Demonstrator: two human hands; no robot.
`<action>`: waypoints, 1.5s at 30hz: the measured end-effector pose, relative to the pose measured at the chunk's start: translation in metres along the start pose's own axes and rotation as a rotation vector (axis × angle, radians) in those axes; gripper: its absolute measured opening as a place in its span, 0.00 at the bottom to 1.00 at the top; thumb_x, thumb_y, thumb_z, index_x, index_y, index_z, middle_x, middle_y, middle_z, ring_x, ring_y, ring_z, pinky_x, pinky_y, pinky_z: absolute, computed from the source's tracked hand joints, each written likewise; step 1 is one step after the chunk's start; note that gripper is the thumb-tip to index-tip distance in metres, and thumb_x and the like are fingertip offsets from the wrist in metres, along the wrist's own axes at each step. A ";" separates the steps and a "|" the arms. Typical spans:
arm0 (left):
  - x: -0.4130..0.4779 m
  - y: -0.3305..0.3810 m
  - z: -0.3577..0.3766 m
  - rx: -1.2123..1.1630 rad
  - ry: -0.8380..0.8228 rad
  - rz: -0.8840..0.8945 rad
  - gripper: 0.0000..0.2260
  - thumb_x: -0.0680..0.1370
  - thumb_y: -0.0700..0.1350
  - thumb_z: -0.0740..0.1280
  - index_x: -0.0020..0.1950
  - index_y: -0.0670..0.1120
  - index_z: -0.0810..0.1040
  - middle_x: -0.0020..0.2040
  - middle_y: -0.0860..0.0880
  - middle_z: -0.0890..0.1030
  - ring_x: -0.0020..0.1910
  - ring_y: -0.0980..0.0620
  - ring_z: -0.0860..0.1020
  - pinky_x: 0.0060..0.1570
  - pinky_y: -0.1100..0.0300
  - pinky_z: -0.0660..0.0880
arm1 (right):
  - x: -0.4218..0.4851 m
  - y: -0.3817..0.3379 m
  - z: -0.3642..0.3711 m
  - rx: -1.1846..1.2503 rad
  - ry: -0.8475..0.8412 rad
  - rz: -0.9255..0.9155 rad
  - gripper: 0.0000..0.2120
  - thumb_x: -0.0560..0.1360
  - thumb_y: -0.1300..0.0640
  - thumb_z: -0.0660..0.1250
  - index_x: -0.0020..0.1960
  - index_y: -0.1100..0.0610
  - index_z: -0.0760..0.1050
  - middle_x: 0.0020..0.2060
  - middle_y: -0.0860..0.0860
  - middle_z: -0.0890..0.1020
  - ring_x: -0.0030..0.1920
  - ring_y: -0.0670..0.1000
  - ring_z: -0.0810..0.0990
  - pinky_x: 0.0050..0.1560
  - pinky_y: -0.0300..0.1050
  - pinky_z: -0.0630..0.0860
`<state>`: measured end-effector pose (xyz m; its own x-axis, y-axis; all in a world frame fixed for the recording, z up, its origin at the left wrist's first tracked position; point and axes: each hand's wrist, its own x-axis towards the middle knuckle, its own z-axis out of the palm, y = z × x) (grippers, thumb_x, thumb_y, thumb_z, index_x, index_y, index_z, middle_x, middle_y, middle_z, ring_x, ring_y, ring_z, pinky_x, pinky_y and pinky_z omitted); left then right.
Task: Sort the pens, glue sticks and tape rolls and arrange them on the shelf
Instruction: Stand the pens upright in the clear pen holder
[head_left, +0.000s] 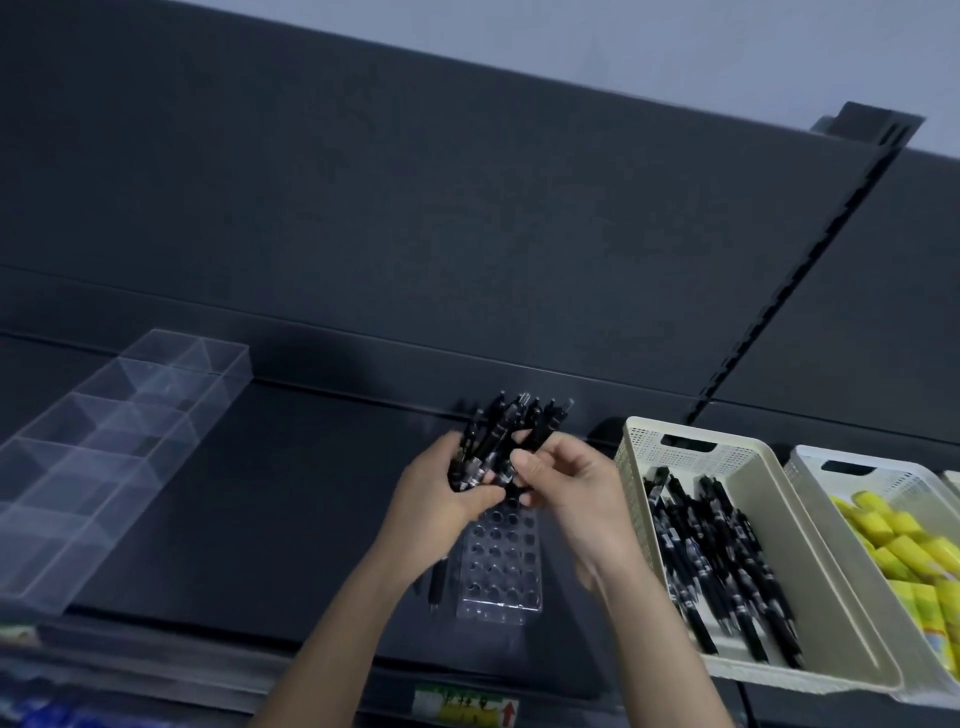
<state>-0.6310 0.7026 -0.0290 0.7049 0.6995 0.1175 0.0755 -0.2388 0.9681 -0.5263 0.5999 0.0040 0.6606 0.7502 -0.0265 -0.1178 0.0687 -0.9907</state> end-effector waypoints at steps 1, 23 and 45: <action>0.000 -0.001 0.001 0.009 -0.003 -0.009 0.15 0.69 0.43 0.74 0.45 0.61 0.76 0.40 0.61 0.81 0.36 0.63 0.79 0.35 0.69 0.71 | 0.001 0.000 0.001 -0.020 0.007 -0.024 0.11 0.73 0.66 0.69 0.35 0.54 0.80 0.28 0.47 0.78 0.30 0.43 0.77 0.31 0.35 0.74; 0.002 -0.034 -0.029 -0.466 0.352 -0.330 0.02 0.77 0.43 0.66 0.49 0.47 0.75 0.40 0.49 0.79 0.31 0.58 0.77 0.35 0.62 0.75 | 0.025 0.044 0.026 -1.082 0.144 -0.062 0.13 0.78 0.56 0.64 0.38 0.62 0.73 0.33 0.54 0.81 0.33 0.52 0.80 0.34 0.47 0.77; -0.006 -0.004 -0.007 -0.199 -0.068 0.051 0.05 0.77 0.41 0.68 0.46 0.50 0.75 0.40 0.51 0.83 0.37 0.55 0.82 0.38 0.68 0.75 | 0.002 -0.011 0.015 -0.217 0.047 -0.046 0.06 0.73 0.66 0.69 0.38 0.62 0.77 0.33 0.58 0.78 0.35 0.51 0.77 0.35 0.37 0.77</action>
<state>-0.6404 0.7042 -0.0324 0.7505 0.6414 0.1593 -0.0980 -0.1303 0.9866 -0.5349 0.6105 0.0166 0.6957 0.7181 0.0183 0.0719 -0.0443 -0.9964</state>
